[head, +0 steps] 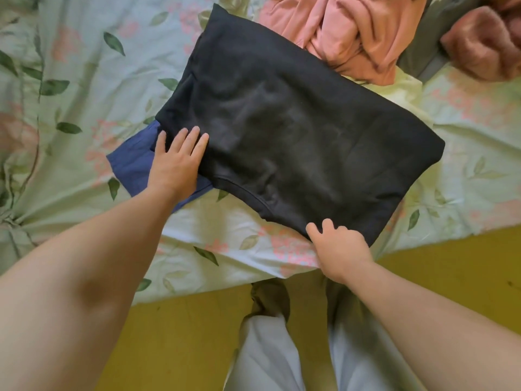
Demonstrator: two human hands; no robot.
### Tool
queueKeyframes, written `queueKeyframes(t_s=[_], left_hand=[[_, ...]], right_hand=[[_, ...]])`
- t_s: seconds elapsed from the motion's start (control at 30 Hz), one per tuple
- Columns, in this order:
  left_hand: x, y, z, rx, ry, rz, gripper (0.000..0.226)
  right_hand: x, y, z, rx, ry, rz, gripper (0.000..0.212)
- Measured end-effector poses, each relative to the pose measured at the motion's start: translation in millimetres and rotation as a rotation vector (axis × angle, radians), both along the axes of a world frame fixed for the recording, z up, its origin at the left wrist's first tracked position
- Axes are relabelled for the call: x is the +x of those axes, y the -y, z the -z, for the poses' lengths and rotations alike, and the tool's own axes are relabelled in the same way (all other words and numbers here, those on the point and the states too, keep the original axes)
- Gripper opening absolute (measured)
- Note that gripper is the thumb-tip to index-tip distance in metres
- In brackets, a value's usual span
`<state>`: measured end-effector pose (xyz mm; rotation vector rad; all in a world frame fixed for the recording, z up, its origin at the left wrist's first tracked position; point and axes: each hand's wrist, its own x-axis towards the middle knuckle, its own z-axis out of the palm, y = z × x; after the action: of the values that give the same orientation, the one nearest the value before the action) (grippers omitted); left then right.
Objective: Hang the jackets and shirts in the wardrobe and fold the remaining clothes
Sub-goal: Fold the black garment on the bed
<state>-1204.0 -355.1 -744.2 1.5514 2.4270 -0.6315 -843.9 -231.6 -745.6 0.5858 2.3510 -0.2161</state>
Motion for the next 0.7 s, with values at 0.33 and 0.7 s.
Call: queueKeyframes(t_s=[0.33, 0.7], left_hand=[[21.5, -69.4, -23.9, 0.078, 0.024, -0.21, 0.033], [139.2, -191.5, -19.9, 0.408, 0.25, 0.133, 0.054]], right_hand=[[-17.6, -37.4, -4.0, 0.017, -0.339, 0.245, 0.029], [4.9, -194.4, 5.0, 0.068, -0.509, 1.652, 0.037]])
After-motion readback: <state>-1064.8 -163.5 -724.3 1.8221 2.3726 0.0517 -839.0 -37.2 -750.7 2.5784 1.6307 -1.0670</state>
